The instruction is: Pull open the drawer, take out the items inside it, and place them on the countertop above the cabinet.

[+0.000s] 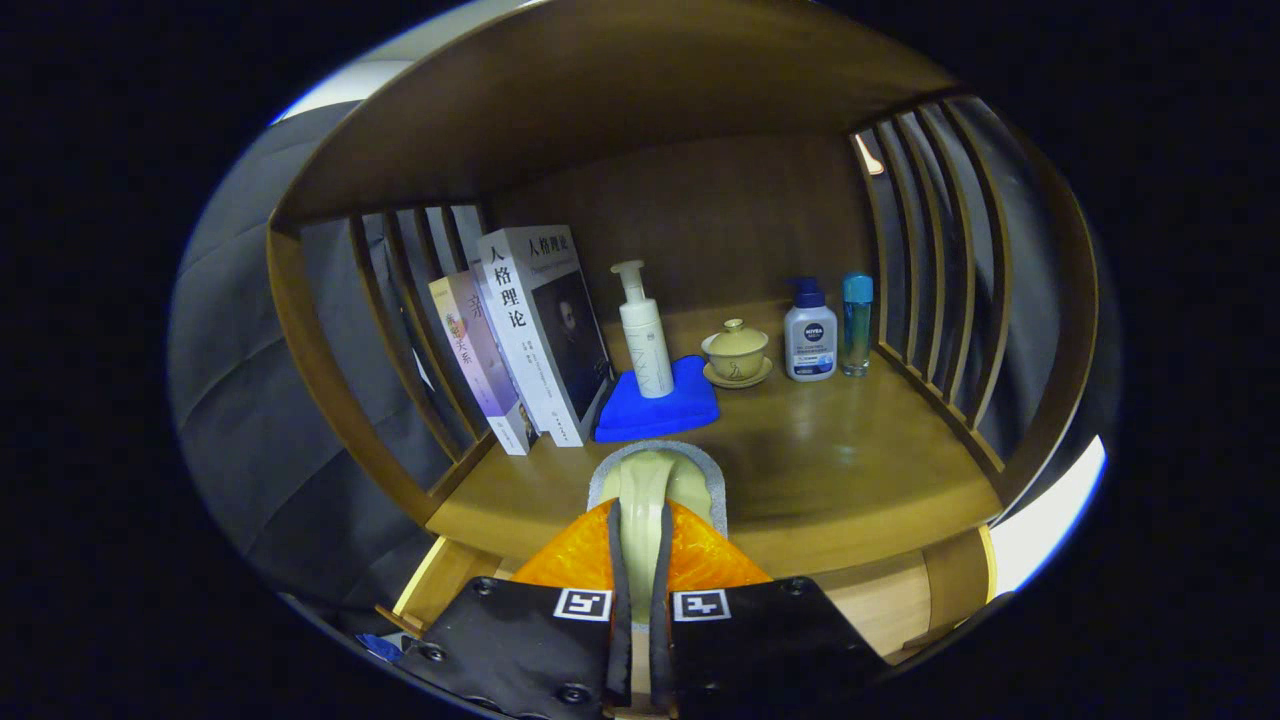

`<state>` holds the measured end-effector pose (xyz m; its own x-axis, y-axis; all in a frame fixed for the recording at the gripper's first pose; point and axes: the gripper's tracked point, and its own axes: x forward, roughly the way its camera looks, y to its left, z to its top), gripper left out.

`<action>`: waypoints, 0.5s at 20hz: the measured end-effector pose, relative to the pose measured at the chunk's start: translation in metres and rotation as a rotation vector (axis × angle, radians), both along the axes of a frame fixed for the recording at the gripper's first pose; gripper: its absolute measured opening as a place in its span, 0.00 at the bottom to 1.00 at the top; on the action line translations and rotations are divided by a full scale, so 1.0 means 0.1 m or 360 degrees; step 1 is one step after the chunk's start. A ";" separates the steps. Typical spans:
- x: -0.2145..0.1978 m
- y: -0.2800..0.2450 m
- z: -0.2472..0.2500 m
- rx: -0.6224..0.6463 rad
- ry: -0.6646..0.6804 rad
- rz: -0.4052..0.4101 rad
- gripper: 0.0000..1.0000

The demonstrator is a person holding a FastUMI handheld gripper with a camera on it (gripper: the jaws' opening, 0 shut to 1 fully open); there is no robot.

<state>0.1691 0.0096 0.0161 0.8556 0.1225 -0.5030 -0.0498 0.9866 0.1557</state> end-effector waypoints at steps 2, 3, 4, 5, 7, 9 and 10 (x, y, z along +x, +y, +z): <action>0.15 -0.03 -0.07 -0.0004 0.0027 -0.0033 0.09; 0.20 -0.07 -0.10 -0.0008 0.0053 -0.0060 0.09; 0.27 -0.08 -0.15 -0.0006 0.0070 -0.0078 0.09; 0.33 -0.10 -0.21 -0.0014 0.0094 -0.0087 0.10; 0.41 -0.10 -0.28 -0.0015 0.0129 -0.0088 0.10; 0.50 -0.10 -0.24 -0.0003 0.0099 -0.0104 0.10; 0.50 -0.14 -0.24 -0.0034 0.0094 -0.0105 0.13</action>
